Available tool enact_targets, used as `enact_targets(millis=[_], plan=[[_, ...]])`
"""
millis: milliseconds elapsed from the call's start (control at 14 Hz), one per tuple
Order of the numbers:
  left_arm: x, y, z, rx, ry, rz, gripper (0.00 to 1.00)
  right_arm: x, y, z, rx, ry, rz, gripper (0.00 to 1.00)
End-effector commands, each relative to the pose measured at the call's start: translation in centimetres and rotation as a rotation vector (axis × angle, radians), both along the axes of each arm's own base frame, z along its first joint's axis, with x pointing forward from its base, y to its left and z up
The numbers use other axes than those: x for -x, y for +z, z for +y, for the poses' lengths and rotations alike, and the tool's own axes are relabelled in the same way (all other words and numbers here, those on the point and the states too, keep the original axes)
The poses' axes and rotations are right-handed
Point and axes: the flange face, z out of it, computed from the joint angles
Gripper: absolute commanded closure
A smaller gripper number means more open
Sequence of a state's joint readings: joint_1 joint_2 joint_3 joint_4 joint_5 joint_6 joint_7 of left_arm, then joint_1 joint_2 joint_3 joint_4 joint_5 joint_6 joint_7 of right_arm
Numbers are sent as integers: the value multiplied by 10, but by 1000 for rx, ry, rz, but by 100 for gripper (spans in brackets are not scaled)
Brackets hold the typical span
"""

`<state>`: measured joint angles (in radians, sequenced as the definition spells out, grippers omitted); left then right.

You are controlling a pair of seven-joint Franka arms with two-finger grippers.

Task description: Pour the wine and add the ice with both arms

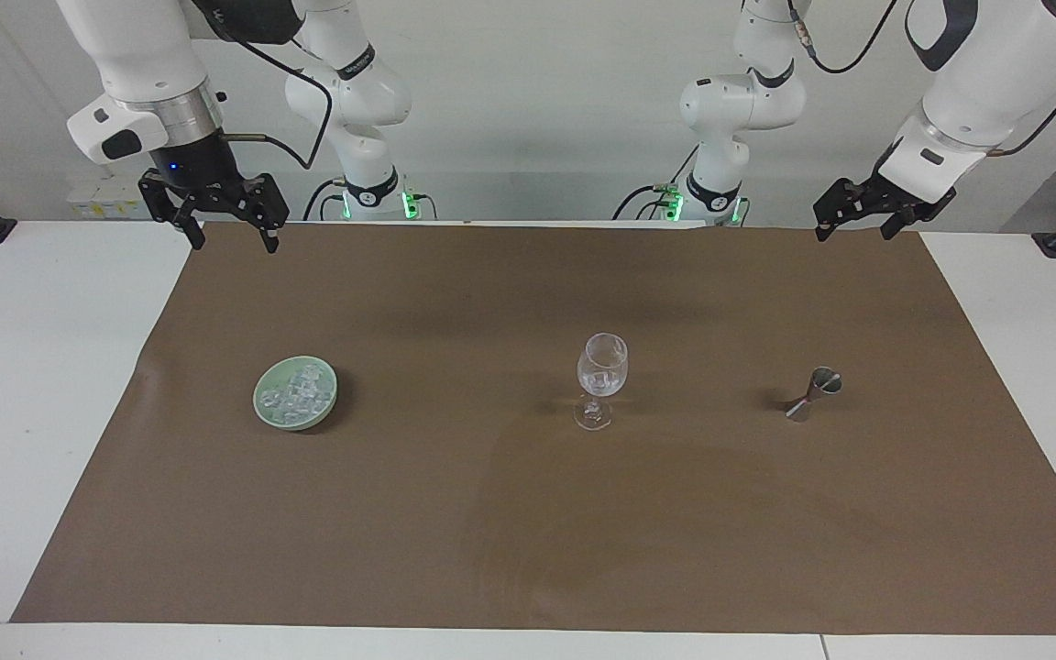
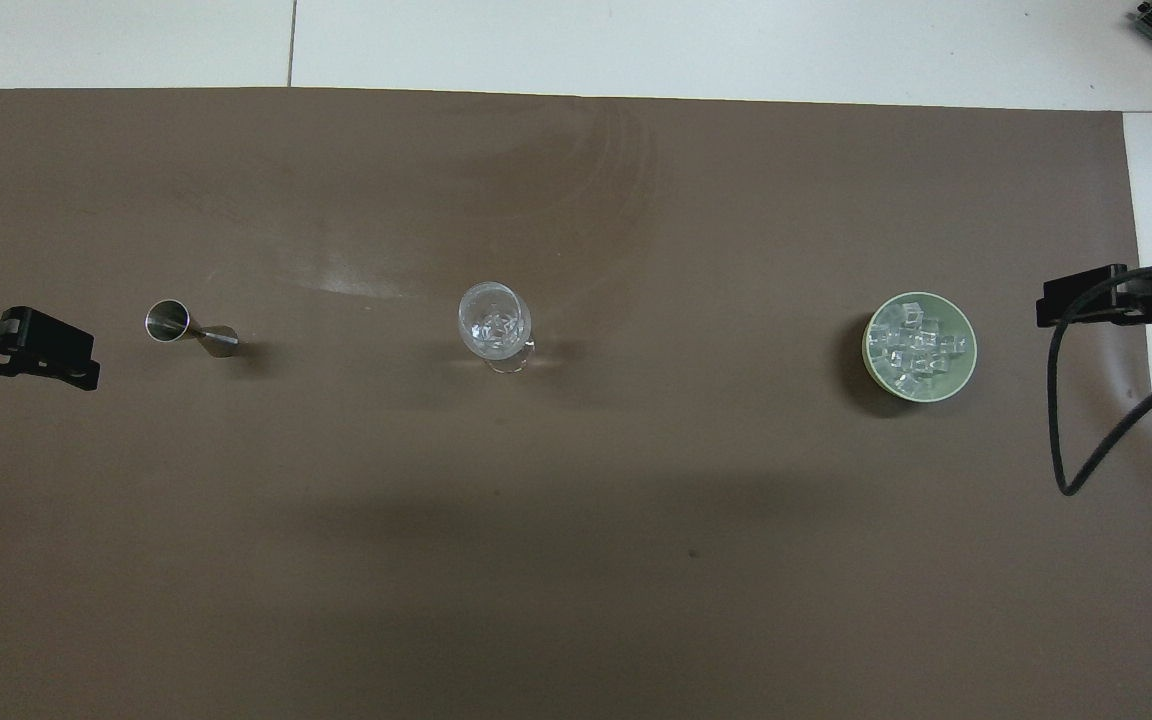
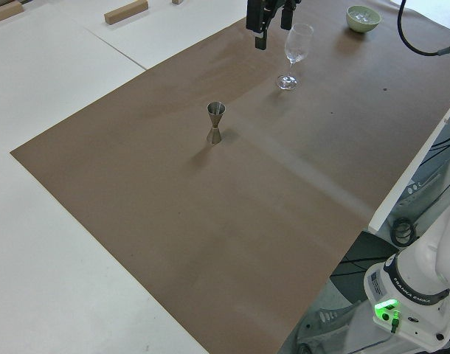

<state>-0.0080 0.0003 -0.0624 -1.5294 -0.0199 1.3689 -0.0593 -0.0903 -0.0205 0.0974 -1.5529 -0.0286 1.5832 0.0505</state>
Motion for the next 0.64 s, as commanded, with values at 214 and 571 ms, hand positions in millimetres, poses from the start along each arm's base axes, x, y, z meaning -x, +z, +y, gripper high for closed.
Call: enact_targets(millis=[214, 571], plan=[[9, -1, 4, -20, 3, -10, 0, 3, 4, 7, -12, 10, 8, 0], [9, -1, 4, -20, 4, -12, 0, 7, 0, 1, -12, -17, 18, 0]])
